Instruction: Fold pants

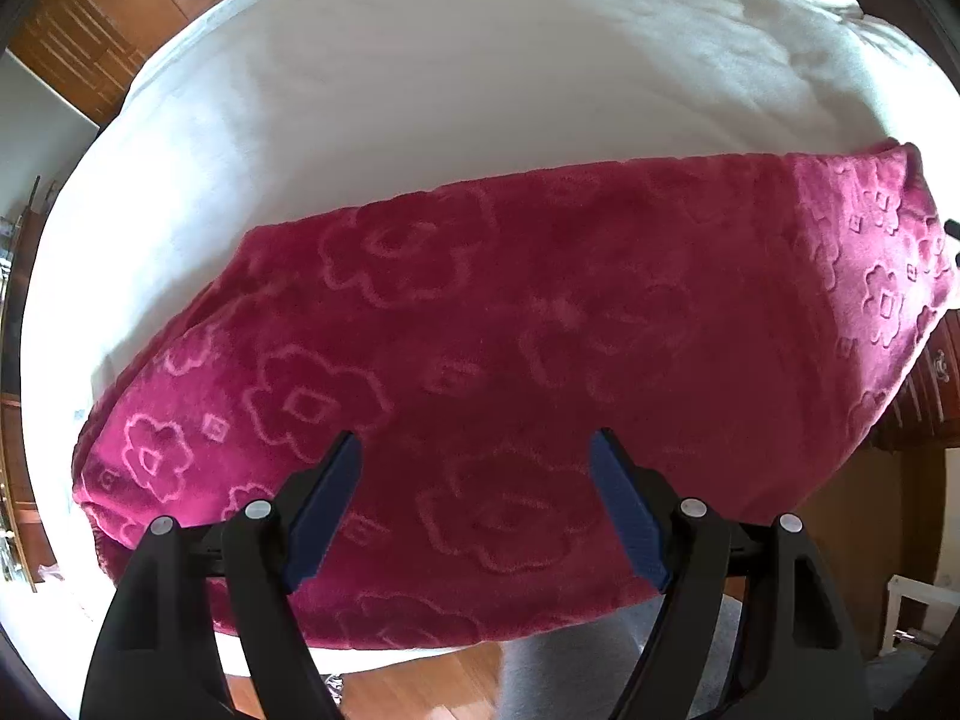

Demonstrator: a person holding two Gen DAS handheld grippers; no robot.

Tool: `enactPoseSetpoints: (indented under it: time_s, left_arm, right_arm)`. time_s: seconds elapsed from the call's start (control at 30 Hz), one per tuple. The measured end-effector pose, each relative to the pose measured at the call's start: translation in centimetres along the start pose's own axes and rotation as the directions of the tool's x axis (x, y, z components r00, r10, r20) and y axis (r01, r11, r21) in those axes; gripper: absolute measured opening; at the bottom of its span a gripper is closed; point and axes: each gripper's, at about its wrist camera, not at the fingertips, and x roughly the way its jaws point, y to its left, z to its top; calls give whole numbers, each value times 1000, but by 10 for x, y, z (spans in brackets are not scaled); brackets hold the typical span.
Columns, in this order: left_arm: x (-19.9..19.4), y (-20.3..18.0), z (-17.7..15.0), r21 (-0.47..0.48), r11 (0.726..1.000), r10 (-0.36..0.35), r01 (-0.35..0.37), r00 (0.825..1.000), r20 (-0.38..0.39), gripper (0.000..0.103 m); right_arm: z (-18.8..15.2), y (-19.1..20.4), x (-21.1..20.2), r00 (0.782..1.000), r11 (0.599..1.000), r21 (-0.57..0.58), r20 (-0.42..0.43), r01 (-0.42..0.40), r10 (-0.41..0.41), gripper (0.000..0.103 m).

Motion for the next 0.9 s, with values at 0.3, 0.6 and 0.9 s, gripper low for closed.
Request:
enactPoseSetpoints:
  time_s: [0.3, 0.6, 0.9]
  left_arm:
    - [38, 24, 45, 9, 1000, -6, 6, 999, -45, 78]
    - [56, 33, 106, 2, 1000, -19, 19, 999, -33, 78]
    - [55, -2, 137, -6, 999, -40, 40, 999, -24, 78]
  right_arm:
    - [56, -8, 42, 999, 993, 113, -30, 14, -11, 63]
    - [80, -16, 38, 997, 993, 95, 8, 77, -78, 63]
    - [65, -57, 14, 999, 993, 105, -22, 49, -47, 63]
